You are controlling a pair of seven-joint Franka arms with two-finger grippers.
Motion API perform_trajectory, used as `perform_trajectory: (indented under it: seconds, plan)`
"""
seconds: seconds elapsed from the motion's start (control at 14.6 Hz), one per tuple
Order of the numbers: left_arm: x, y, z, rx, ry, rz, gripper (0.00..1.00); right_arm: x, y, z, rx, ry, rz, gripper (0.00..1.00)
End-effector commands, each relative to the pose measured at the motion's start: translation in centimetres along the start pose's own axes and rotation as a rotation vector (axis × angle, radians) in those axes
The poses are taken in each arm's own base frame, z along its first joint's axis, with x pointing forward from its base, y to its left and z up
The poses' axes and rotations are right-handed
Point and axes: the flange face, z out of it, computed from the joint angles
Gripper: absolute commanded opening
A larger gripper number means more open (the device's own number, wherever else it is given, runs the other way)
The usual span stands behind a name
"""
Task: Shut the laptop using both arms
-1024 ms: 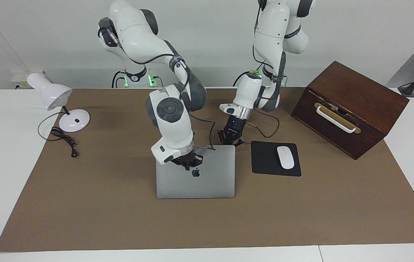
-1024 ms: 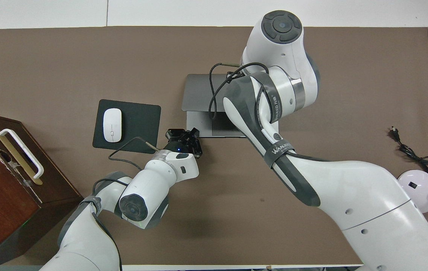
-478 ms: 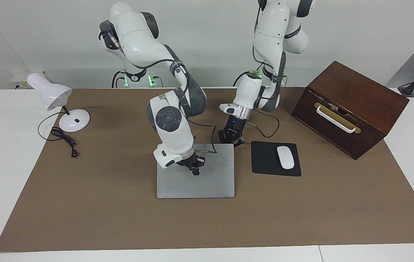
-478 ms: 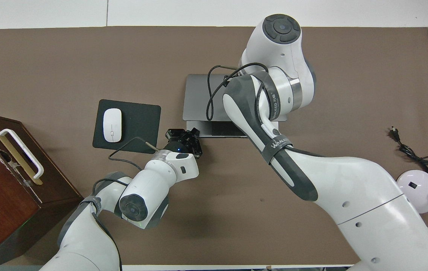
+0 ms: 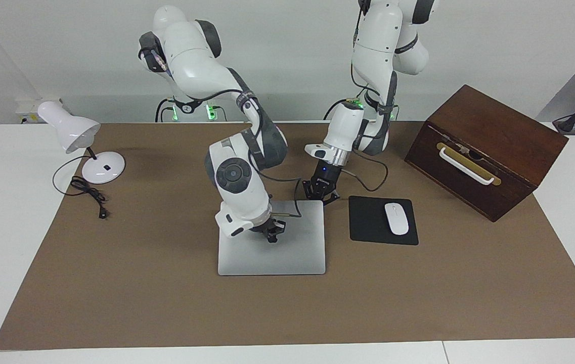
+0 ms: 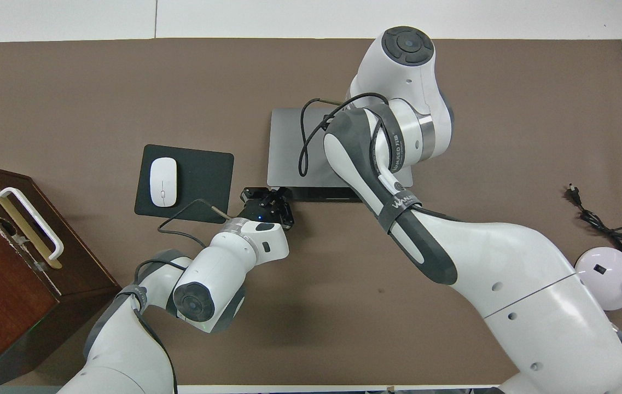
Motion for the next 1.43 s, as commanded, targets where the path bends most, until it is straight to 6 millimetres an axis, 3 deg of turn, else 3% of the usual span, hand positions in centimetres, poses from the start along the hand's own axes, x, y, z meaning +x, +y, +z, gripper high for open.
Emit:
perform_trajectory:
  seconds: [0.0, 0.96, 1.16, 1.37]
  plan:
    - [-2.7, -1.3, 1.3, 0.022, -0.056, 0.011, 0.00, 0.1, 0.3, 0.7, 0.026, -0.042, 0.012, 0.00]
    - [-2.8, -1.4, 1.3, 0.023, -0.057, 0.008, 0.00, 0.5, 0.3, 2.2, 0.048, -0.064, 0.039, 0.00]
    - [-2.8, -1.3, 1.3, 0.022, -0.056, 0.008, 0.00, 0.4, 0.3, 1.7, 0.048, -0.064, 0.046, 0.00]
    - [-2.8, -1.7, 1.3, 0.026, -0.057, -0.009, 0.00, 0.8, 1.7, -0.8, 0.045, -0.073, 0.060, 0.00]
